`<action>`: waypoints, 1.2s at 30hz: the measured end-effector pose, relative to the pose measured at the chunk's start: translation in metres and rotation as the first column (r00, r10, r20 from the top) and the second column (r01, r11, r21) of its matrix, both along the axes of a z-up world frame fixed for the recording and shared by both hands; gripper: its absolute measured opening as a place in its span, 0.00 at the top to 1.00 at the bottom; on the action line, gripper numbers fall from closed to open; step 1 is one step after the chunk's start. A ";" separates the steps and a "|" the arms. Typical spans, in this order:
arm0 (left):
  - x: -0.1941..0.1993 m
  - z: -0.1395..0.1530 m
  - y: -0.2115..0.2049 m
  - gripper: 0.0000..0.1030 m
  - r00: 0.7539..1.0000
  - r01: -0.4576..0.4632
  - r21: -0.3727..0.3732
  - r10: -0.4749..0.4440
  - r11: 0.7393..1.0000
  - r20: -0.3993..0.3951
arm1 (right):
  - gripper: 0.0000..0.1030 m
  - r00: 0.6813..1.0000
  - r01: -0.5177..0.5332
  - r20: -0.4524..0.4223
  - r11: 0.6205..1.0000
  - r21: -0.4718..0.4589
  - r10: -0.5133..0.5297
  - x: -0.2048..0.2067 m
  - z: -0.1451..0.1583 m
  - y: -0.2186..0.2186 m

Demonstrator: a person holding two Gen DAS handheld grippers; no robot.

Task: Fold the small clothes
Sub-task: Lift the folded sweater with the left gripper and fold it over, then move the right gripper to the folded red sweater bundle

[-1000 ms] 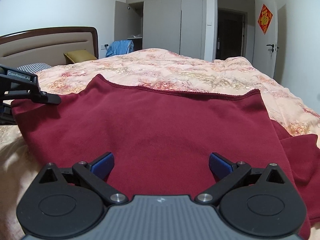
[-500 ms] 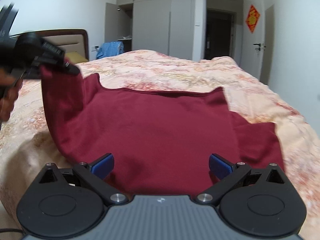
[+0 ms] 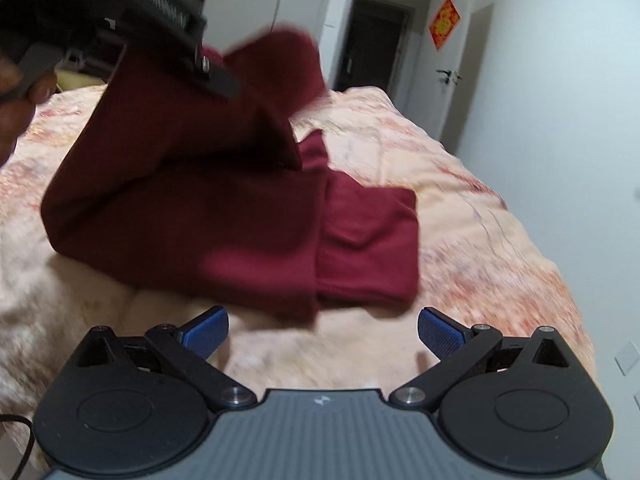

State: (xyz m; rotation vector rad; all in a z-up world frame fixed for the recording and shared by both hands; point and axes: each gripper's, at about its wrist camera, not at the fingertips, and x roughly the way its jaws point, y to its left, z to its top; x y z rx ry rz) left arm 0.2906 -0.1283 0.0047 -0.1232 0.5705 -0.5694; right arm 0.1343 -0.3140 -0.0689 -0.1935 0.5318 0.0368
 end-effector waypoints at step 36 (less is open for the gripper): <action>-0.001 -0.017 0.126 0.01 0.859 -0.497 -0.062 0.480 0.866 -0.176 | 0.00 0.990 0.073 0.118 0.994 0.082 -0.082 -0.010 0.010 -0.008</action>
